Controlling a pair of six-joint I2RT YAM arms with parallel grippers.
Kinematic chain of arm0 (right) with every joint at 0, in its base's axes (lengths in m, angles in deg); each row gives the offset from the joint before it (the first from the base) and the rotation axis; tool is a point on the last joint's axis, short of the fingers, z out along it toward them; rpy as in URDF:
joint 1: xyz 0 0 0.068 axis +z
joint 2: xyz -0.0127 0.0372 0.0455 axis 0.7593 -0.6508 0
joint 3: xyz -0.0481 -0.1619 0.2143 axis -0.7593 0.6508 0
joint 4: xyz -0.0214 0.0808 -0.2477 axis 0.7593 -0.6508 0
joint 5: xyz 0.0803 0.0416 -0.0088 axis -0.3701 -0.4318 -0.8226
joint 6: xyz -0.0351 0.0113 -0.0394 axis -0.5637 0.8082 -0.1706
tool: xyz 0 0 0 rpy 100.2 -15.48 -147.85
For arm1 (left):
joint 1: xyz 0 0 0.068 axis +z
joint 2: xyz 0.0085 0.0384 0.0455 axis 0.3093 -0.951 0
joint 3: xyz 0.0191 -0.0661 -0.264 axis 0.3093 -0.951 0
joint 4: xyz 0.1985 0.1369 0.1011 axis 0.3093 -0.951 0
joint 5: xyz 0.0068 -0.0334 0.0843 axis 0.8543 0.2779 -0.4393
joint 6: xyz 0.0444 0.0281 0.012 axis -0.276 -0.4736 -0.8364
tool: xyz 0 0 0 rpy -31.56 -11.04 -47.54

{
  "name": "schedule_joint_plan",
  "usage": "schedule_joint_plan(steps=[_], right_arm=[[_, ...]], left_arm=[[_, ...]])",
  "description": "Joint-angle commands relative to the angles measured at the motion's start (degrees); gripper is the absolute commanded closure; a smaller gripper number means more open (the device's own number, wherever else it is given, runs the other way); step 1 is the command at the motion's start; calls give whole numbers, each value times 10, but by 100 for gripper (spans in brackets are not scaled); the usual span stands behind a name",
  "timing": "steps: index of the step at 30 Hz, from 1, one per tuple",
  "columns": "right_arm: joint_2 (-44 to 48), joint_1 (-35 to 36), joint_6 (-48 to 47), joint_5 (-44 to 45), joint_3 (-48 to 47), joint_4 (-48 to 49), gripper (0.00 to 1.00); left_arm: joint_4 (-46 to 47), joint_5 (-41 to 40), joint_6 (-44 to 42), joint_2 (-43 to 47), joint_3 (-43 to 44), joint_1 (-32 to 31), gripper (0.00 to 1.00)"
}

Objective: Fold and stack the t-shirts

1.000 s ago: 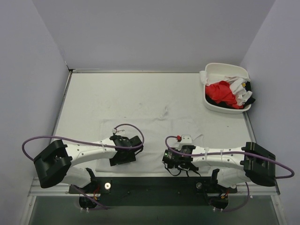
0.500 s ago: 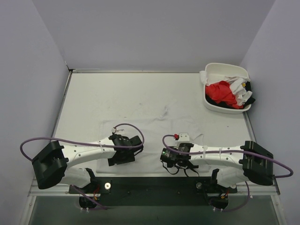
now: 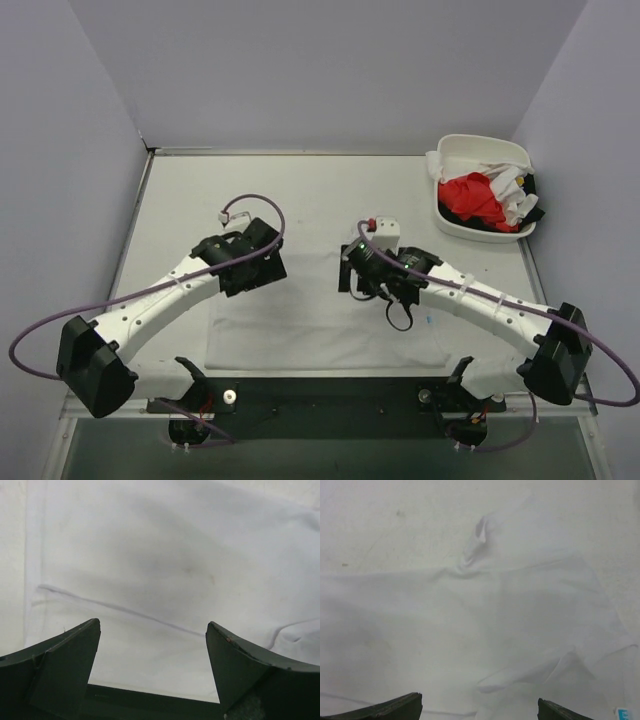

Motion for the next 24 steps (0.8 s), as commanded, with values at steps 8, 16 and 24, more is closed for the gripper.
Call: schedule_joint_plan(steps=[8, 16, 24], right_arm=[[-56, -344, -213, -246, -121, 142, 0], [-100, -404, -215, -293, -127, 166, 0], [-103, -413, -228, -283, -113, 174, 0]], left_arm=[[108, 99, -175, -103, 83, 278, 3], [124, 121, -176, -230, 124, 355, 5], [134, 136, -165, -301, 145, 401, 10]])
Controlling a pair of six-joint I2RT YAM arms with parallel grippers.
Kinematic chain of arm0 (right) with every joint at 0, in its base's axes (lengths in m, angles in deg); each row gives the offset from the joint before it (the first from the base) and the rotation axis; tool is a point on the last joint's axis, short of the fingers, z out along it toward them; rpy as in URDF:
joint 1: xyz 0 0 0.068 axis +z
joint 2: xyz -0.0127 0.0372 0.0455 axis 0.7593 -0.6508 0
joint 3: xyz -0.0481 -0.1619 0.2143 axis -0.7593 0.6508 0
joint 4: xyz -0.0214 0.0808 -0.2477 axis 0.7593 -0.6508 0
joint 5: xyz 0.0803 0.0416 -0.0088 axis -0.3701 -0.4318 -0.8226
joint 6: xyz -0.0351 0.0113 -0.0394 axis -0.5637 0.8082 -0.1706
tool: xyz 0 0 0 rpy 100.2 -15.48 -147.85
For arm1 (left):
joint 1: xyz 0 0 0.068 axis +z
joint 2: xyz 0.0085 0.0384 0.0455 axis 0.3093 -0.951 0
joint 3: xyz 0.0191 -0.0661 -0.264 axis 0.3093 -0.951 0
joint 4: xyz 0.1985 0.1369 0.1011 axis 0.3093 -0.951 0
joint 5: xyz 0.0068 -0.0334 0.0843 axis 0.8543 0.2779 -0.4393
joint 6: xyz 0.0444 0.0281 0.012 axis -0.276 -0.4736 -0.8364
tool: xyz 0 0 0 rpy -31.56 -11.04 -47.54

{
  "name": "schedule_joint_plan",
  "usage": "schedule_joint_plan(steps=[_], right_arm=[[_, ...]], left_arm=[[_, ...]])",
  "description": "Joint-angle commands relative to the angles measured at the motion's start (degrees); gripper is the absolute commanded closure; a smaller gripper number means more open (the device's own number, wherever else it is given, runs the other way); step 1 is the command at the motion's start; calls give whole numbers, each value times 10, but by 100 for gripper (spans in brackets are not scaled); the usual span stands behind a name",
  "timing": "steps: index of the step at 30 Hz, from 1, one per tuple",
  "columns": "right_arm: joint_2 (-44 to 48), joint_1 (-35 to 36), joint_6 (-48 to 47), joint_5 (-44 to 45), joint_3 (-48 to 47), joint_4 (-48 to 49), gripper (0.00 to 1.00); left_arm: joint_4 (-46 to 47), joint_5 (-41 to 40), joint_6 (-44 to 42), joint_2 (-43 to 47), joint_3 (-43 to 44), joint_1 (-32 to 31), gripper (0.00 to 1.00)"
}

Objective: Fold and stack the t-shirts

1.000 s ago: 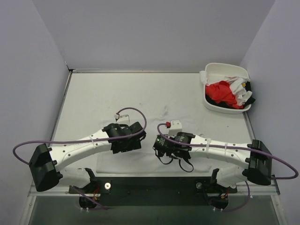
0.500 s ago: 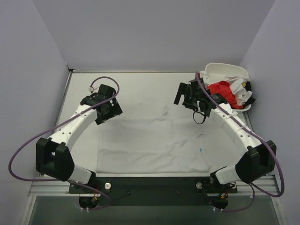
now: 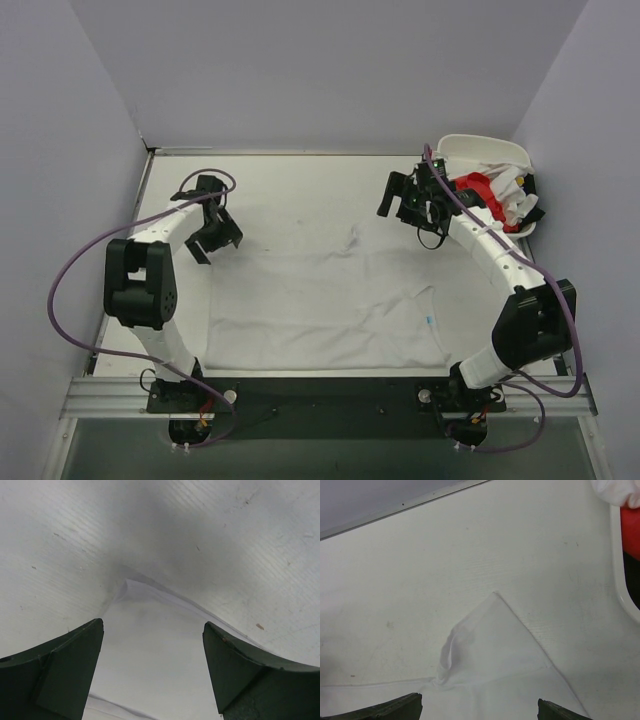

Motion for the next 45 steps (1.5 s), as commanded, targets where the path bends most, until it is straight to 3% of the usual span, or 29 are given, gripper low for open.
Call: schedule_joint_plan(steps=[1, 7, 23, 29, 33, 45], right_arm=[[3, -7, -11, -7, 12, 17, 0], [-7, -7, -13, -9, 13, 22, 0], [-14, -7, -16, -14, 18, 25, 0], [-23, -6, -16, -5, 15, 26, 0], [-37, -7, -9, -1, 12, 30, 0], [-169, -30, 11, -24, -83, 54, 0]], left_arm=[[21, 10, 1, -22, 37, 10, 11], [28, 11, 5, -46, 40, 17, 15], [41, -2, 7, -84, 39, 39, 46], [48, -7, 2, -86, 28, 45, 69], [50, -7, 1, -90, 23, 45, 100], [70, 7, -2, -69, -16, 43, 100]])
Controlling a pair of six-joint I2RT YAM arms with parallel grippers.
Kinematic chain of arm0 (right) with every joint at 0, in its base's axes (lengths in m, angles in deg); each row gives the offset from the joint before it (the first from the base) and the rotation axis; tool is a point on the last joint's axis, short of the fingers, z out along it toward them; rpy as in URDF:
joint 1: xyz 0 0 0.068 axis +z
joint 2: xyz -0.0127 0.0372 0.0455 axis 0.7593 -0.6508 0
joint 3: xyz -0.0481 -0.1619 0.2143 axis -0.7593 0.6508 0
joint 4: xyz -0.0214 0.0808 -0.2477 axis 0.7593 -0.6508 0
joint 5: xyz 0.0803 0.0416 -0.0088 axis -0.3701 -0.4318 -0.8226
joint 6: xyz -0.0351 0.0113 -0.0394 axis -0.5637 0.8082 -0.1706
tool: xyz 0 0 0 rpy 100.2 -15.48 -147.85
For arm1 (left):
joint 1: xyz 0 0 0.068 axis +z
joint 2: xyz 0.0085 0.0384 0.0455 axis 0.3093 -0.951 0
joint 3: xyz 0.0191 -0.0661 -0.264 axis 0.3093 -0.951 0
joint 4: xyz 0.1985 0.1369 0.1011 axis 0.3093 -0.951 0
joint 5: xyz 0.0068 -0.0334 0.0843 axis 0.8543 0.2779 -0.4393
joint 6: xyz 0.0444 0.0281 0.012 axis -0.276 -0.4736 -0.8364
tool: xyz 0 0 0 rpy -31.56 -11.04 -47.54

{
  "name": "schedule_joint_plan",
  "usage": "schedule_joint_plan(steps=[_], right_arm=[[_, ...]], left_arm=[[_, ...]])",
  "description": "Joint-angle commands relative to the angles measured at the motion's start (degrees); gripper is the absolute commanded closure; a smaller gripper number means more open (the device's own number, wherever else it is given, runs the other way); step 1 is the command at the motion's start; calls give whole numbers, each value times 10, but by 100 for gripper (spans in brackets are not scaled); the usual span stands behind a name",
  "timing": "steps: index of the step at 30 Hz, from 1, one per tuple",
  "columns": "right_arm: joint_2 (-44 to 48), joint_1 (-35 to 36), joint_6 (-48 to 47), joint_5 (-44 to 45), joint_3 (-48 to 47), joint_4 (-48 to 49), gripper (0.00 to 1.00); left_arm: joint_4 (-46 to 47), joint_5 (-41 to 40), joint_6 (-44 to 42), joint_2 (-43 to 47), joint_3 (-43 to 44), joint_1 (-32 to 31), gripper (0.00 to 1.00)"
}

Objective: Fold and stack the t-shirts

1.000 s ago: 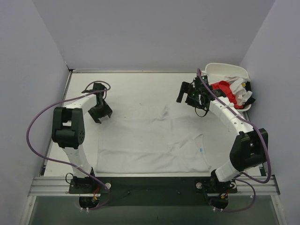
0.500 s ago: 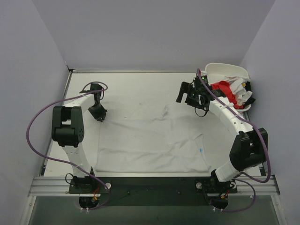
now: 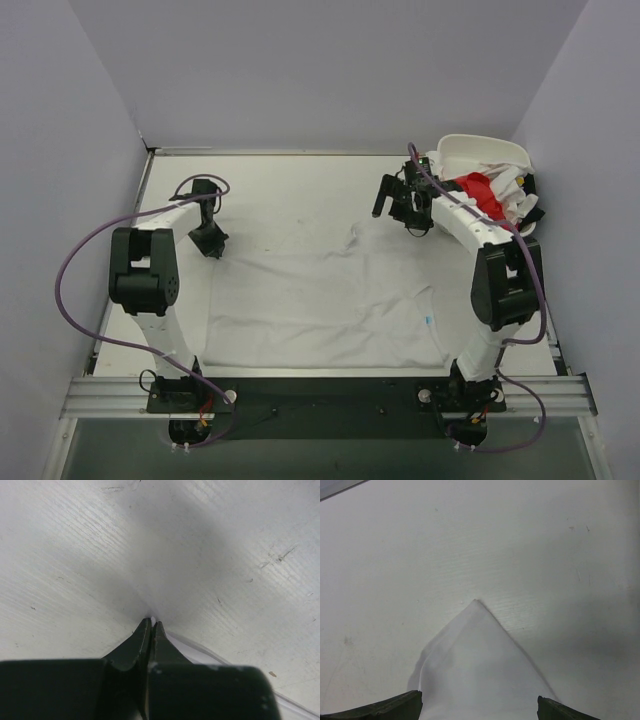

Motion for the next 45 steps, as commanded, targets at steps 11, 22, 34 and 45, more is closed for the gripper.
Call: schedule_joint_plan(steps=[11, 22, 34, 45], right_arm=[[-188, -34, 41, -45, -192, 7, 5], [-269, -36, 53, -63, -239, -15, 23], [-284, -35, 53, -74, -231, -18, 43], [-315, -18, 58, -79, -248, -22, 50]], left_arm=[[25, 0, -5, 15, -32, -7, 100], [20, -4, -6, 12, -28, -6, 100], [23, -6, -4, 2, -29, -7, 100], [24, -6, -4, 4, -30, -7, 100]])
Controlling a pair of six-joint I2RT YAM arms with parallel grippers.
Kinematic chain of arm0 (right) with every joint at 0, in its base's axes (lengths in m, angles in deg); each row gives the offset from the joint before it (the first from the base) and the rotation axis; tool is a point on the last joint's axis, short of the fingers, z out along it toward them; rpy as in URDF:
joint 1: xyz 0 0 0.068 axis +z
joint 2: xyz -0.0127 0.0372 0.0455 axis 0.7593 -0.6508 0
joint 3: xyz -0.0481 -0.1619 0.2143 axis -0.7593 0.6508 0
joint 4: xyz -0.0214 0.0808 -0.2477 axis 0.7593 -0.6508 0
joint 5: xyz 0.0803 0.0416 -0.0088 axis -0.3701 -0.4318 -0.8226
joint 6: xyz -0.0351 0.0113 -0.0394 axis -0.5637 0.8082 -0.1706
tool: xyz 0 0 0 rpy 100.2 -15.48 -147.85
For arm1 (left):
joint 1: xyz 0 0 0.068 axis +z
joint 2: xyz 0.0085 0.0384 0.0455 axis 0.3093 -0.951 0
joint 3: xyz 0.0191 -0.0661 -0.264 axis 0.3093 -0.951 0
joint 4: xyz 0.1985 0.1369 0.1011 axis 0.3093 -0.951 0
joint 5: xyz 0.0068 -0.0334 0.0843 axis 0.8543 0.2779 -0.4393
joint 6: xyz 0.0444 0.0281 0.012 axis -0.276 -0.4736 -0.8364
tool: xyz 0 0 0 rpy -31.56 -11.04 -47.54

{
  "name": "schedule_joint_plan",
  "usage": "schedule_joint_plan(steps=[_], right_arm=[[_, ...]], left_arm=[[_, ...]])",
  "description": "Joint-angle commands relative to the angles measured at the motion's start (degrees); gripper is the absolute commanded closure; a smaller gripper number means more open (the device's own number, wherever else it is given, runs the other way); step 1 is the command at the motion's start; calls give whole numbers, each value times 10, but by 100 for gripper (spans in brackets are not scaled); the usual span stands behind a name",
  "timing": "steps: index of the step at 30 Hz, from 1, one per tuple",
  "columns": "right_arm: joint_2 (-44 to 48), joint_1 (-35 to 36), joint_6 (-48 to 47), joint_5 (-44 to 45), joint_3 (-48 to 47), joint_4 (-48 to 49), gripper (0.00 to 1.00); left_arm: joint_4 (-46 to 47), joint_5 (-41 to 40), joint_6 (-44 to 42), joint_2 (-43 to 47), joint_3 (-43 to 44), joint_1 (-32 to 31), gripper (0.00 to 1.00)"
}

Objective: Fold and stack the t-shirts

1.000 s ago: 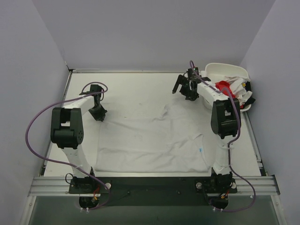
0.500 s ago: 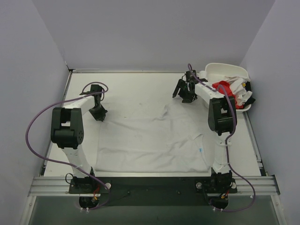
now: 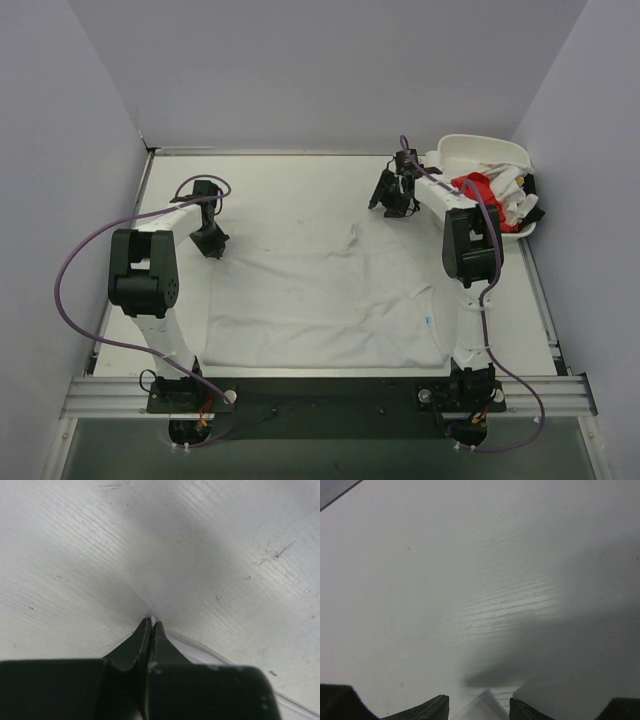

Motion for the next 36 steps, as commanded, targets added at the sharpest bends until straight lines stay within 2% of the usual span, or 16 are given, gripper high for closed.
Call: schedule_joint_plan(steps=[1, 8, 15, 17, 24, 28, 29, 36], right_arm=[[-33, 14, 5, -6, -22, -31, 51], [-47, 24, 9, -8, -30, -35, 61], [-31, 23, -4, 9, -3, -35, 64], [-27, 21, -6, 9, 1, -35, 69], [-22, 19, -7, 14, 14, -35, 76], [-18, 19, -6, 17, 17, -38, 91], [-18, 18, -6, 22, 17, -40, 100], [23, 18, -21, 48, 38, -42, 100]], left_arm=[[4, -1, -3, -10, -11, -2, 100], [3, -1, -3, -9, -11, -3, 100], [6, -1, -3, -12, -11, -3, 100], [7, 1, -2, -13, -12, -3, 100], [9, 0, 0, -11, -15, -4, 100], [8, 0, 1, -11, -15, -5, 100], [6, 0, 1, -10, -15, -5, 100], [-4, 1, -5, 3, -5, -5, 100]])
